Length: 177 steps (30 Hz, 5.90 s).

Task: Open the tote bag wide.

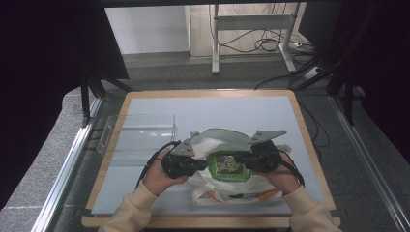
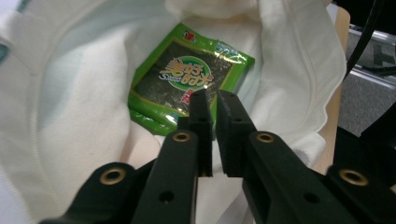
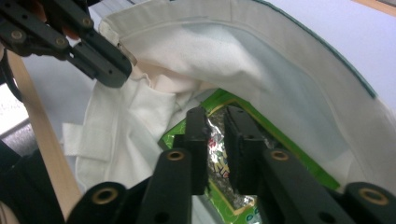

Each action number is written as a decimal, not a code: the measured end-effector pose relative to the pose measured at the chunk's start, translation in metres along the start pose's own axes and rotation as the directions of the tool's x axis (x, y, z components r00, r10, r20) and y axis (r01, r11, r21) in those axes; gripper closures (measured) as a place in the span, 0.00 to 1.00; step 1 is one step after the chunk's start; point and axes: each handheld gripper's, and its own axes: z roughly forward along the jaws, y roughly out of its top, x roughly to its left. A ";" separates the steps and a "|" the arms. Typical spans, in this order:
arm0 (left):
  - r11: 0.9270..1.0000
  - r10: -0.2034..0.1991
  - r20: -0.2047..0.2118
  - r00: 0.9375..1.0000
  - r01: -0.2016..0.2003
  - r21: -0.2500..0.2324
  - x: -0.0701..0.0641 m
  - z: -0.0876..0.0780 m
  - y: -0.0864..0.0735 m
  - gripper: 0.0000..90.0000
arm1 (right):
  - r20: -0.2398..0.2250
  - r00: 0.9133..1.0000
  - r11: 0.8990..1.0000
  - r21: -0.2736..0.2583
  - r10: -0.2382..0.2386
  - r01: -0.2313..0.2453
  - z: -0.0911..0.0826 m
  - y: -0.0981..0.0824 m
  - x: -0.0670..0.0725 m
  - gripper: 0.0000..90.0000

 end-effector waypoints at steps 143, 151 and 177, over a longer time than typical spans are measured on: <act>0.987 -0.045 0.092 0.995 0.030 0.161 -0.004 0.033 -0.021 1.00 | 0.151 0.988 0.978 0.208 -0.005 -0.027 0.012 -0.025 -0.047 0.99; 0.986 -0.049 0.091 0.995 0.034 0.162 -0.004 0.034 -0.021 1.00 | 0.108 0.994 0.967 0.256 -0.024 -0.004 0.009 -0.037 -0.038 0.99; 0.984 -0.055 0.086 0.995 0.040 0.171 -0.006 0.037 -0.021 1.00 | 0.024 0.998 0.930 0.366 -0.052 0.039 -0.004 -0.077 -0.014 0.99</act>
